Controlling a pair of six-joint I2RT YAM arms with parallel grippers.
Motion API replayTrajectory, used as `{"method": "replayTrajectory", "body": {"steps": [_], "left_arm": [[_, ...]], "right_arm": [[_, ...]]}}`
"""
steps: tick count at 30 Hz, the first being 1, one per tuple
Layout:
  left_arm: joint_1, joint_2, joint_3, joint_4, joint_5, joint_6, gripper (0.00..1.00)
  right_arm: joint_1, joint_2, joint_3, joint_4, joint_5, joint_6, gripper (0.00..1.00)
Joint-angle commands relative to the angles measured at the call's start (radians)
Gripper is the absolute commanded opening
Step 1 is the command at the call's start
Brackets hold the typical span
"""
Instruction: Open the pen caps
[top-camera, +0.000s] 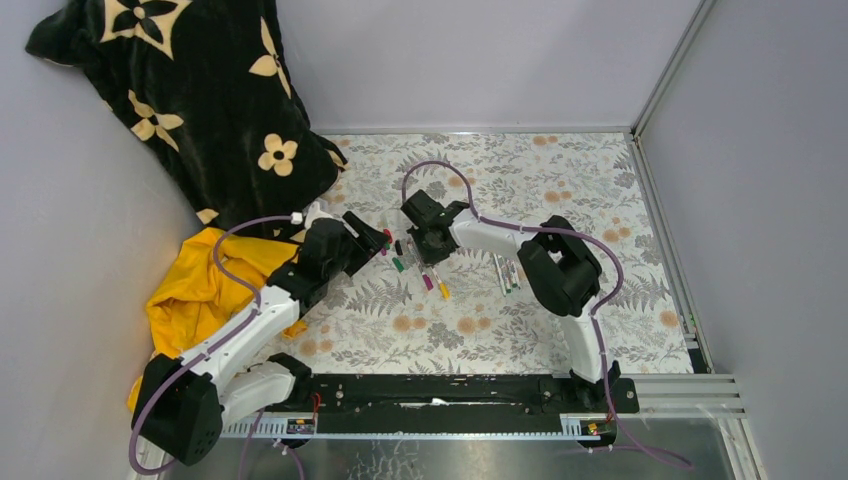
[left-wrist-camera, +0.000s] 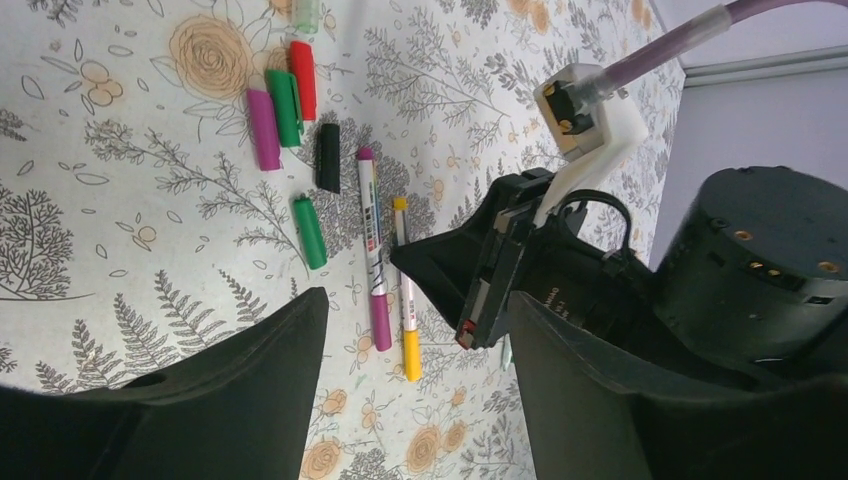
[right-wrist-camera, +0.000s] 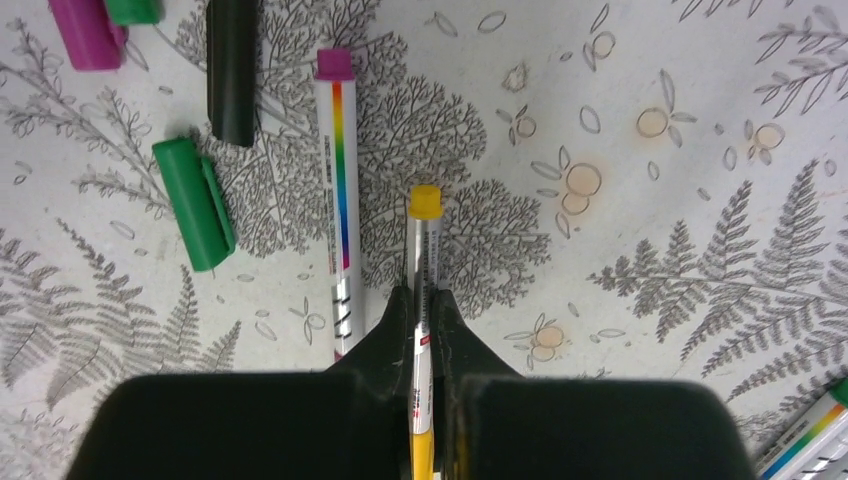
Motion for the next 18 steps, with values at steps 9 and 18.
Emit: {"method": "replayTrajectory", "body": {"steps": [9, 18], "left_arm": [[0.008, 0.036, -0.147, 0.404, 0.234, 0.004, 0.74], [0.006, 0.155, -0.217, 0.676, 0.393, -0.009, 0.73]], "right_arm": [[-0.098, -0.257, -0.094, 0.093, -0.157, 0.106, 0.0], [-0.178, -0.353, -0.178, 0.196, -0.296, 0.184, 0.0]]}}
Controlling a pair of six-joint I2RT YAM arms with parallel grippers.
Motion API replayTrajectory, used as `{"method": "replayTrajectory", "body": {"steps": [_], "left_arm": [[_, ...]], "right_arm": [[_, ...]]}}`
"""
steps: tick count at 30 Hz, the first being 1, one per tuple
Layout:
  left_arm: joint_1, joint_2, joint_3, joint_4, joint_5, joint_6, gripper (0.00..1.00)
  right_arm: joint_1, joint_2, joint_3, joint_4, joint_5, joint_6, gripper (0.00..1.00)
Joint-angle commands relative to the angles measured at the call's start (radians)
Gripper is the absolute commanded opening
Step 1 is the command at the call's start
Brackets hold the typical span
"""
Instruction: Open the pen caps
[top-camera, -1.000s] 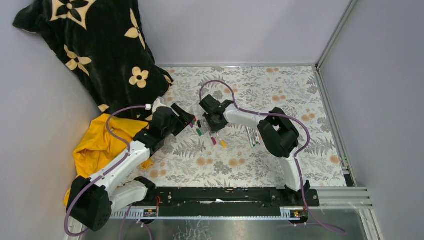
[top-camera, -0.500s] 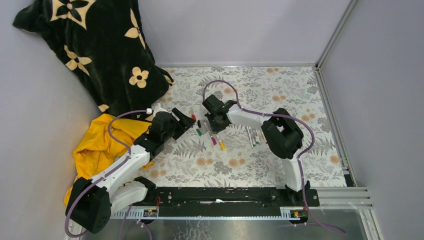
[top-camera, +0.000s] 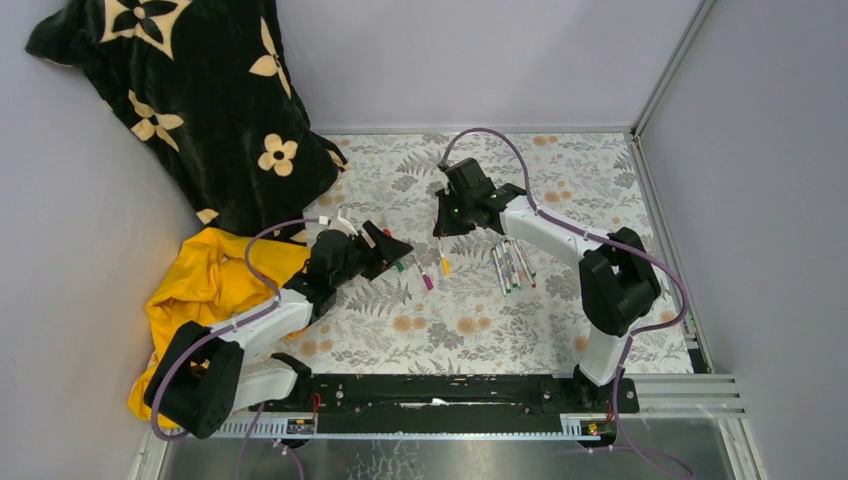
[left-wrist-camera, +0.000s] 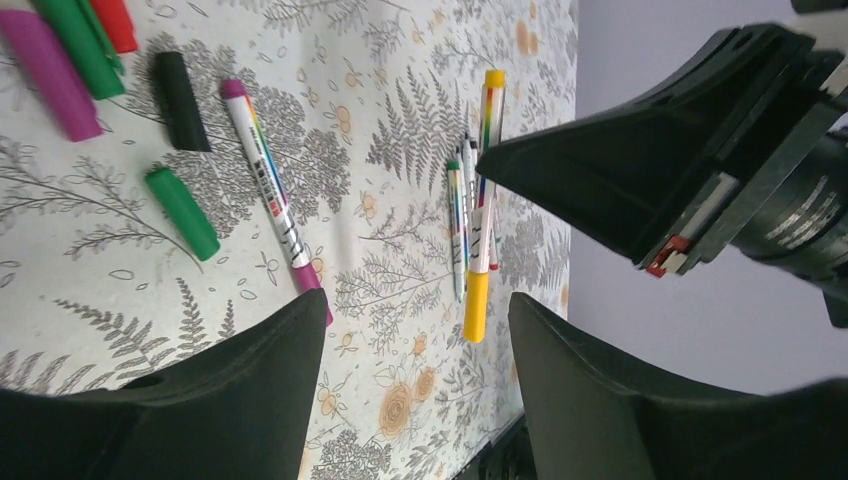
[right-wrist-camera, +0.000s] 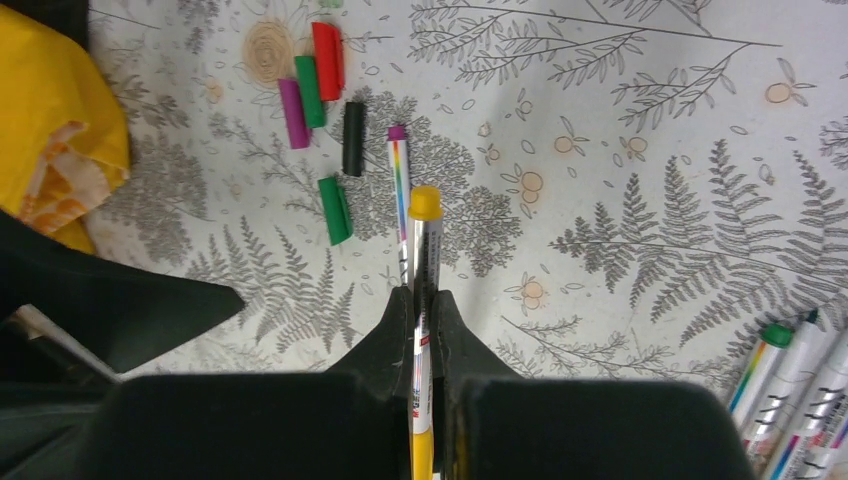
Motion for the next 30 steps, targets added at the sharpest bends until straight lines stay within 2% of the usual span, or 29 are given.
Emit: {"method": "replayTrajectory", "body": {"steps": [1, 6, 13, 23, 30], "left_arm": [[0.004, 0.051, -0.041, 0.253, 0.12, -0.016, 0.73], [0.001, 0.146, -0.046, 0.411, 0.219, -0.049, 0.71], [-0.031, 0.264, -0.016, 0.51, 0.285, -0.067, 0.69], [-0.068, 0.375, 0.002, 0.64, 0.3, -0.131, 0.64], [-0.086, 0.429, 0.022, 0.698, 0.312, -0.156, 0.56]], "right_arm": [[-0.038, -0.063, -0.045, 0.092, -0.118, 0.071, 0.0], [-0.061, -0.074, -0.069, 0.147, -0.176, 0.107, 0.0], [-0.063, -0.076, -0.079, 0.177, -0.201, 0.131, 0.0], [-0.063, -0.074, -0.086, 0.191, -0.212, 0.139, 0.0], [-0.065, -0.073, -0.087, 0.191, -0.21, 0.138, 0.0]]}}
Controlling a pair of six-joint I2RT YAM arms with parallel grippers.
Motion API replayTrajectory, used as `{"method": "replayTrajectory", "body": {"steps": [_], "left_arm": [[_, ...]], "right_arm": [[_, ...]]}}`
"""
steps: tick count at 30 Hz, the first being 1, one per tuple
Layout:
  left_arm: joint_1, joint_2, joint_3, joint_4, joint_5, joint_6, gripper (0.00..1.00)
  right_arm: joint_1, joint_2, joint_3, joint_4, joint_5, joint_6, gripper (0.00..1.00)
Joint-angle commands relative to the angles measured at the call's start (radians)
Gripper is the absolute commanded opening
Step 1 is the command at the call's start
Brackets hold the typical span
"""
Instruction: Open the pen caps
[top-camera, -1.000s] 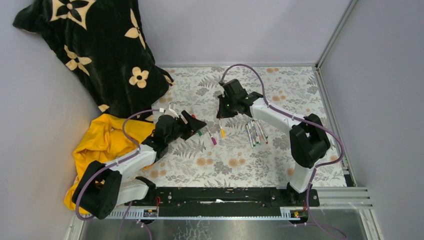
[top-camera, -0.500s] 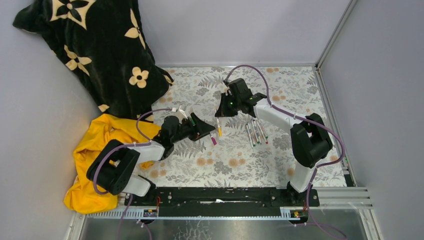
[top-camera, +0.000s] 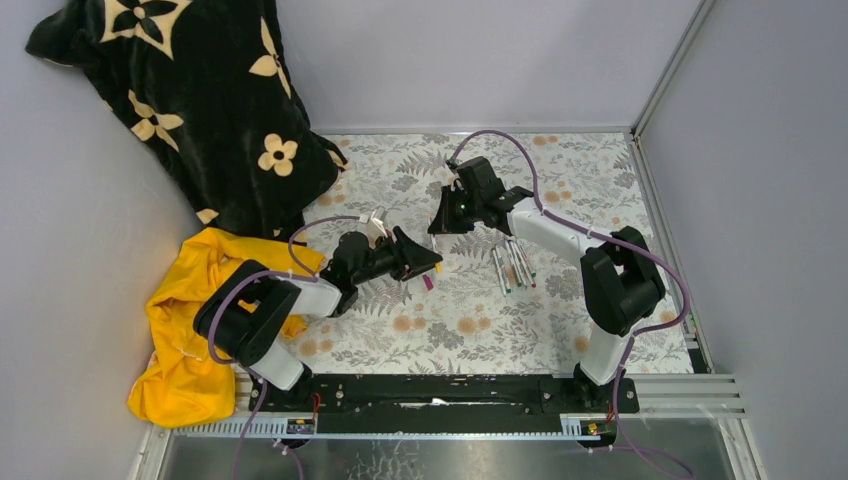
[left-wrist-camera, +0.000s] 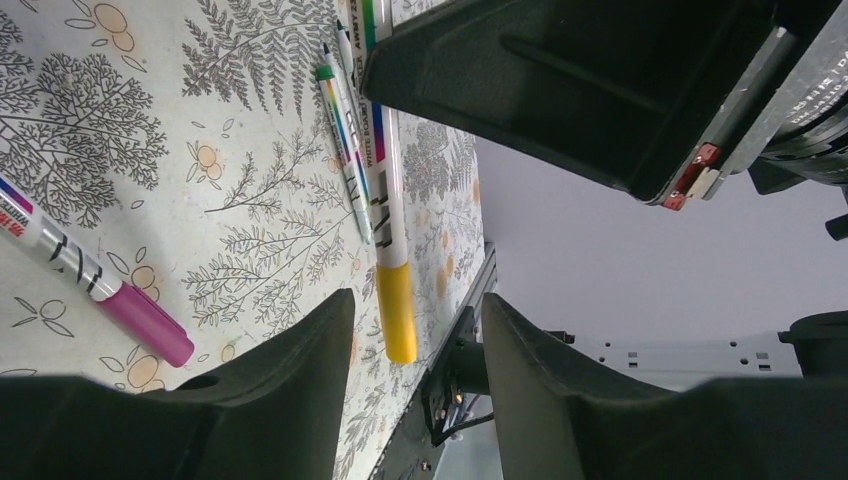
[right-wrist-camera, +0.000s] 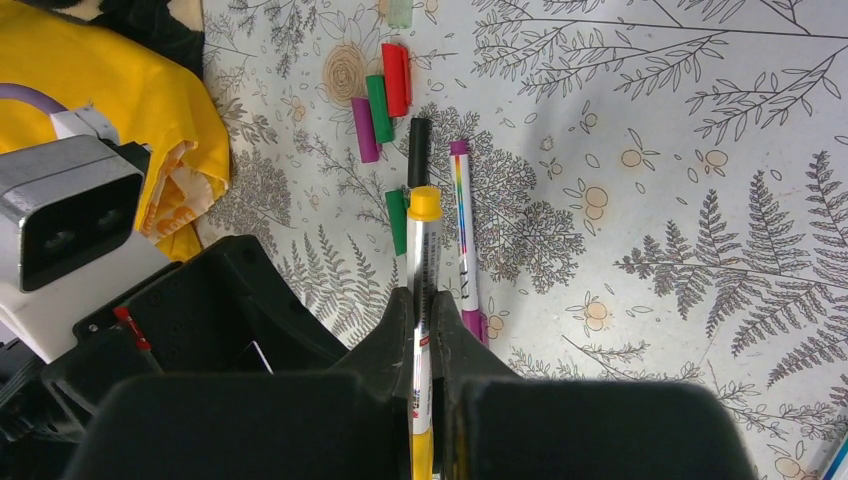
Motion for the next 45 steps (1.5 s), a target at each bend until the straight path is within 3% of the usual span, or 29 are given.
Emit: {"method": "replayTrajectory", "body": {"steps": [1, 18, 29, 35, 36, 40, 45], "left_arm": [[-0.014, 0.03, 0.028, 0.112, 0.029, -0.021, 0.55], [-0.036, 0.099, 0.047, 0.189, 0.023, -0.052, 0.45], [-0.04, 0.125, 0.03, 0.261, 0.032, -0.077, 0.2], [-0.041, 0.124, 0.029, 0.264, 0.051, -0.064, 0.0], [-0.04, 0.124, 0.031, 0.259, 0.059, -0.058, 0.0], [-0.039, 0.125, 0.061, 0.208, 0.1, -0.019, 0.0], [-0.039, 0.131, 0.097, 0.142, 0.136, 0.019, 0.0]], "right_arm": [[-0.005, -0.051, -0.001, 0.032, -0.023, 0.009, 0.0], [-0.007, -0.067, -0.022, 0.04, -0.026, 0.015, 0.0], [-0.009, -0.082, -0.042, 0.05, -0.022, 0.021, 0.0], [-0.01, -0.107, -0.065, 0.047, -0.018, 0.015, 0.0], [-0.009, -0.111, -0.07, 0.045, -0.02, 0.01, 0.01], [-0.01, -0.138, -0.102, 0.057, -0.027, 0.008, 0.24], [-0.01, -0.154, -0.127, 0.068, -0.033, 0.009, 0.29]]}}
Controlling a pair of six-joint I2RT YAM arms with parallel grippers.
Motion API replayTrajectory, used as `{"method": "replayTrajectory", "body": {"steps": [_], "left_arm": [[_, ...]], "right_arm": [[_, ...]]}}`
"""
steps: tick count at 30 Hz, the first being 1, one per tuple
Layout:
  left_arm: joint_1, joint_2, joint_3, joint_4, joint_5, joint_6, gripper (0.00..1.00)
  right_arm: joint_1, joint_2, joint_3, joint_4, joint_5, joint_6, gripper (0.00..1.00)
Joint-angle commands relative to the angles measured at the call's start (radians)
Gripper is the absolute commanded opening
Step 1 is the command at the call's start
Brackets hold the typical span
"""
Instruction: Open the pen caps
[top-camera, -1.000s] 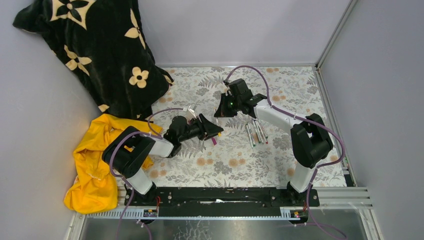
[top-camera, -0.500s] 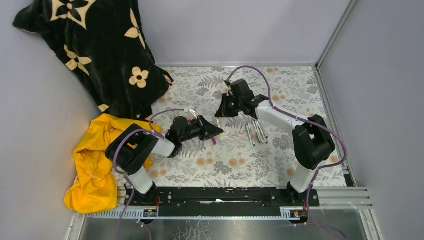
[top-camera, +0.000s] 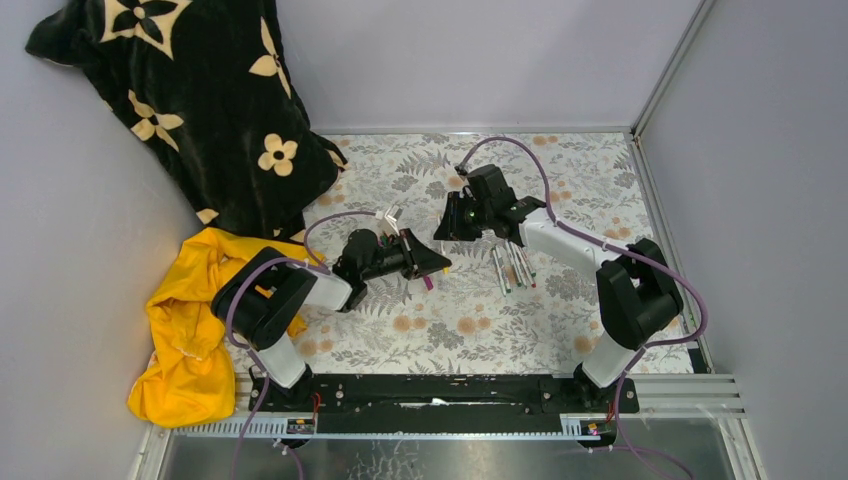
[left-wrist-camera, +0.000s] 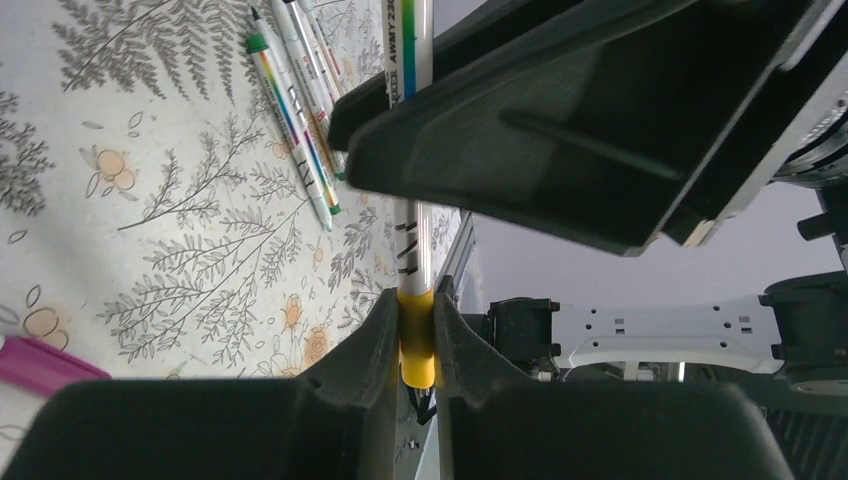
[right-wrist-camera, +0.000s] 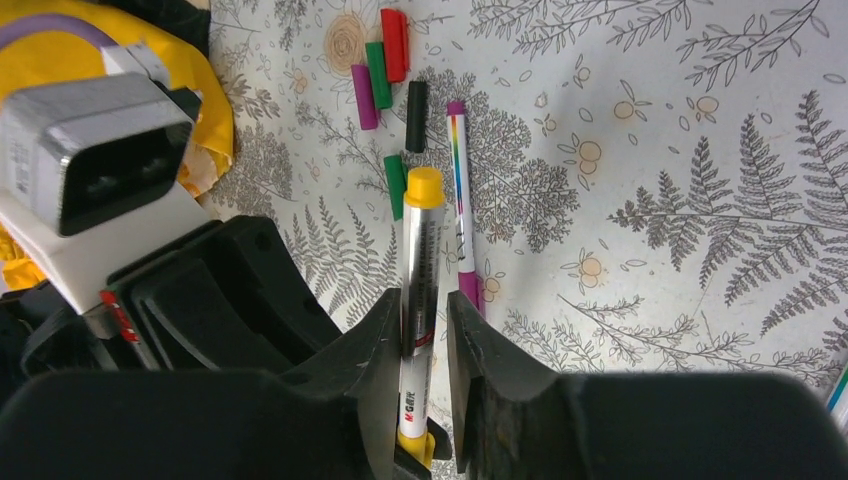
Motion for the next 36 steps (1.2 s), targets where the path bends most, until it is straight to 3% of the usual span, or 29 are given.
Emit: {"method": "replayTrajectory", "body": {"steps": [1, 5, 9, 15, 19, 26, 36], "left_arm": [[-0.007, 0.01, 0.049, 0.005, 0.055, 0.057, 0.0], [-0.008, 0.029, 0.061, 0.004, 0.074, 0.055, 0.0], [-0.008, 0.035, 0.06, 0.001, 0.076, 0.055, 0.0], [-0.023, 0.031, 0.065, -0.132, 0.033, 0.117, 0.0], [-0.097, 0.018, 0.045, -0.198, -0.051, 0.163, 0.0], [-0.22, 0.093, 0.002, -0.131, -0.145, 0.125, 0.0], [-0.262, 0.111, -0.021, -0.126, -0.199, 0.096, 0.0]], "right_arm": [[-0.003, -0.05, -0.013, 0.031, -0.031, 0.0, 0.29], [-0.003, -0.047, -0.014, 0.036, -0.036, 0.002, 0.25], [-0.003, -0.044, -0.013, 0.033, -0.029, 0.003, 0.0], [-0.003, -0.042, 0.014, 0.012, 0.036, -0.011, 0.0], [-0.015, -0.02, 0.068, -0.009, 0.081, -0.026, 0.0], [-0.054, 0.051, 0.221, -0.064, 0.11, -0.056, 0.0], [-0.081, 0.109, 0.389, -0.133, 0.132, -0.08, 0.0]]}}
